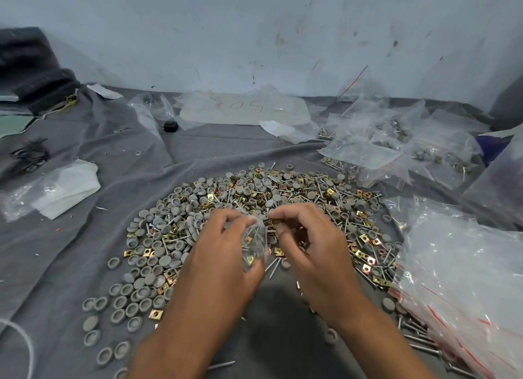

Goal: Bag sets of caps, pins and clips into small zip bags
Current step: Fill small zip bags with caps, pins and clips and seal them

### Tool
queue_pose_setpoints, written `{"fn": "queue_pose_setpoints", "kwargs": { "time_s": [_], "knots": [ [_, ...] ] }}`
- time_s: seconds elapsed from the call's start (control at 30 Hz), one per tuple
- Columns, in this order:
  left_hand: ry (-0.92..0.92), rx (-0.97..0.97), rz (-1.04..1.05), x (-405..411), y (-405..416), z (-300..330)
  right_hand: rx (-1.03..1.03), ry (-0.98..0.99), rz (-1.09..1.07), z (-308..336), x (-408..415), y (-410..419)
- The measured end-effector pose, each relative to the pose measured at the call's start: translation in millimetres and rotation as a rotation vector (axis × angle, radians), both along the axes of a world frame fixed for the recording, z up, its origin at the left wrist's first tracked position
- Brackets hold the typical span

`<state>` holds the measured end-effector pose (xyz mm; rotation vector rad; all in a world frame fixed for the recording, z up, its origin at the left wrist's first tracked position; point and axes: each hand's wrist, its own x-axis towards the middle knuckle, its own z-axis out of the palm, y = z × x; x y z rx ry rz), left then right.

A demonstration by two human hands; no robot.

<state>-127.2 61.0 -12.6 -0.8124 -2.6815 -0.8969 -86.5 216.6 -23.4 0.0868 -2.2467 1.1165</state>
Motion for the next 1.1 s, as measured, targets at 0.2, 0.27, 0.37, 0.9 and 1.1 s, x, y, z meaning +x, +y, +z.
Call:
{"fn": "queue_pose_setpoints", "kwargs": {
  "time_s": [0.2,0.27,0.37,0.9,1.1],
  "knots": [
    [0.016,0.033,-0.024,1,3,3,0.074,0.044,0.066,-3,7,-6],
    [0.013,0.033,-0.034,2,2,5,0.11,0.031,0.029,-5,5,-6],
    [-0.003,0.053,-0.044,-1,1,5,0.134,0.006,-0.022,-7,5,-3],
    [-0.037,0.019,0.034,-2,-4,9,-0.096,0.128,-0.066,12,12,4],
    [-0.045,0.021,0.004,-2,-1,9,0.082,0.073,-0.049,5,10,-3]
  ]
}}
